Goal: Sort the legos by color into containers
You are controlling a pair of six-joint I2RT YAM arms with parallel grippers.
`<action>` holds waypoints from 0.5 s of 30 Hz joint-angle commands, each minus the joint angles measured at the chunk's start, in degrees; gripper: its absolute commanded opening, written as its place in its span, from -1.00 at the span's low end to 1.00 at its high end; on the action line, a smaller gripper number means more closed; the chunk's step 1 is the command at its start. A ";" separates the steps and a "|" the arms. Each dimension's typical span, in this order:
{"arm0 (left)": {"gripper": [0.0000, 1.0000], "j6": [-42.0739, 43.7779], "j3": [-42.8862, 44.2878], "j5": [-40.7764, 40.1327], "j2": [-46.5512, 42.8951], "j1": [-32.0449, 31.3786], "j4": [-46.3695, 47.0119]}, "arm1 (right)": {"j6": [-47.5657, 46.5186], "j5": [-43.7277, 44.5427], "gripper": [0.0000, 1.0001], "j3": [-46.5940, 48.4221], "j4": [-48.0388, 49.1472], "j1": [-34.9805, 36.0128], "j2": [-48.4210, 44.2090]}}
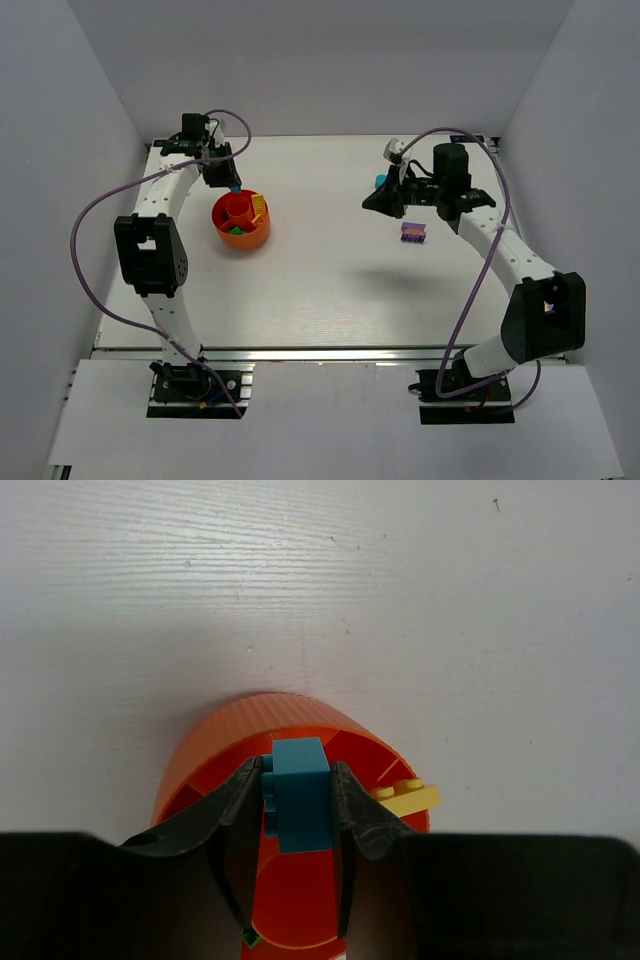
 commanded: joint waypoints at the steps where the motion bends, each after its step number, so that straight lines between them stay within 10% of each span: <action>1: -0.83 0.94 1.87 0.16 -0.38 -0.29 -1.38 | 1.41 -2.62 -0.77 -1.04 3.27 -1.61 -2.57; 15: -0.50 1.55 2.49 0.42 1.38 -0.81 -4.02 | 3.43 -5.35 -0.69 -3.50 6.08 -5.48 -2.84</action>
